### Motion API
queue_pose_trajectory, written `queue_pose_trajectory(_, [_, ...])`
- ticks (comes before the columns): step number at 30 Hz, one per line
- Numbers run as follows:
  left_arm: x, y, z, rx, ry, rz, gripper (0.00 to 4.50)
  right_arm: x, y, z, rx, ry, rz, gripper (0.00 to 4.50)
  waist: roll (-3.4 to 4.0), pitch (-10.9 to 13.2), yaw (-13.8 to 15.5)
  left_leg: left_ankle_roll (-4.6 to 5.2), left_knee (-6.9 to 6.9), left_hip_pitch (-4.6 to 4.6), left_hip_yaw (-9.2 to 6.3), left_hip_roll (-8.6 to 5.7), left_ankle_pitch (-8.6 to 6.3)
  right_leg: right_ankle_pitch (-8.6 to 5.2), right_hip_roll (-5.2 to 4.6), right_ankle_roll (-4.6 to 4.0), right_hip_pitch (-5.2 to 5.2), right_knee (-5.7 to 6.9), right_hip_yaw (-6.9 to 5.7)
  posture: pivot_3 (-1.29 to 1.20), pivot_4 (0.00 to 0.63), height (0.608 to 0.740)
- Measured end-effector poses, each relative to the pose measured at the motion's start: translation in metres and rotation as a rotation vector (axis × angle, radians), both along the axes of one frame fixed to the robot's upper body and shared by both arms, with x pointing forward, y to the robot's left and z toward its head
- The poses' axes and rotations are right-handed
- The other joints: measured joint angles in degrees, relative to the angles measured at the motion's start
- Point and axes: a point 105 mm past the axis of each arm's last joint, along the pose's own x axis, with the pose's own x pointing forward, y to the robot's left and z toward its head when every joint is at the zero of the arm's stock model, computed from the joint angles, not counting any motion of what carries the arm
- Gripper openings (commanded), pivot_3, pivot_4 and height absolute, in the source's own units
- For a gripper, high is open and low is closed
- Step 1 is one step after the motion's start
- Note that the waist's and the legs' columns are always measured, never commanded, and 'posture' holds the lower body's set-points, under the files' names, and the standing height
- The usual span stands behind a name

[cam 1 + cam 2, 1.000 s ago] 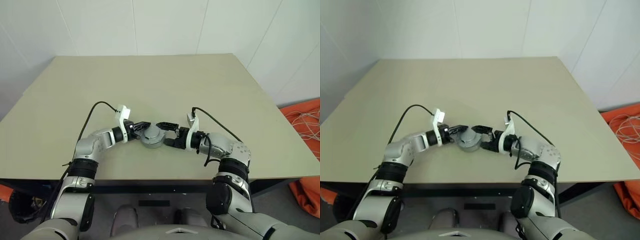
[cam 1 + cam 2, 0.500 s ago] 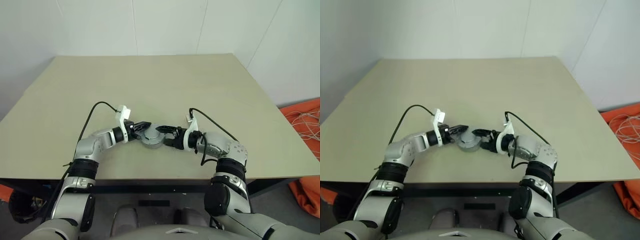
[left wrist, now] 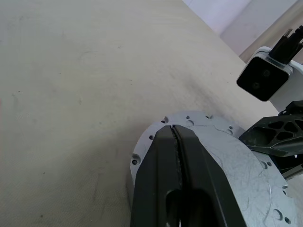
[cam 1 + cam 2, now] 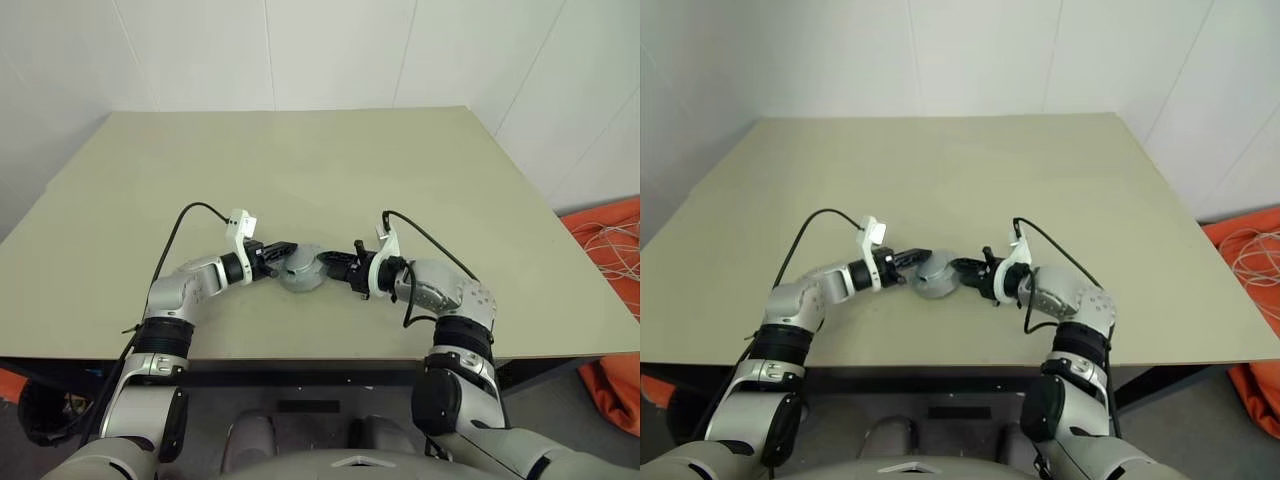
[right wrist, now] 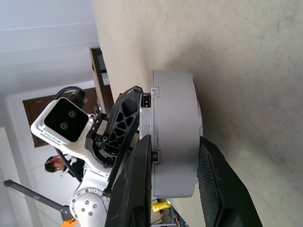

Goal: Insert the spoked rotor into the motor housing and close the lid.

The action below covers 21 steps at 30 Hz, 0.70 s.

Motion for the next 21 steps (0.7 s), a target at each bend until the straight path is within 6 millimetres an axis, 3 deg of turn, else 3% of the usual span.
queue_pose_trajectory(14, [0.000,-0.002,0.000,-0.012,0.001,-0.001,0.00,-0.008,0.003,0.001,-0.002,-0.005,0.054,1.10,0.00,0.00,0.13,0.00,0.02,-0.07,-0.01,0.00,0.00,0.03,0.00,0.03,0.00,-0.01,-0.01,0.00,0.000,0.740])
queue_pose_trajectory(21, [-0.004,-0.005,0.006,-0.106,0.010,0.060,0.00,-0.011,0.006,0.000,0.015,0.009,0.065,1.10,-0.01,0.01,0.05,0.01,0.05,-0.26,-0.03,0.02,0.00,0.22,0.01,-0.29,-0.12,0.00,-0.06,0.00,0.000,0.740])
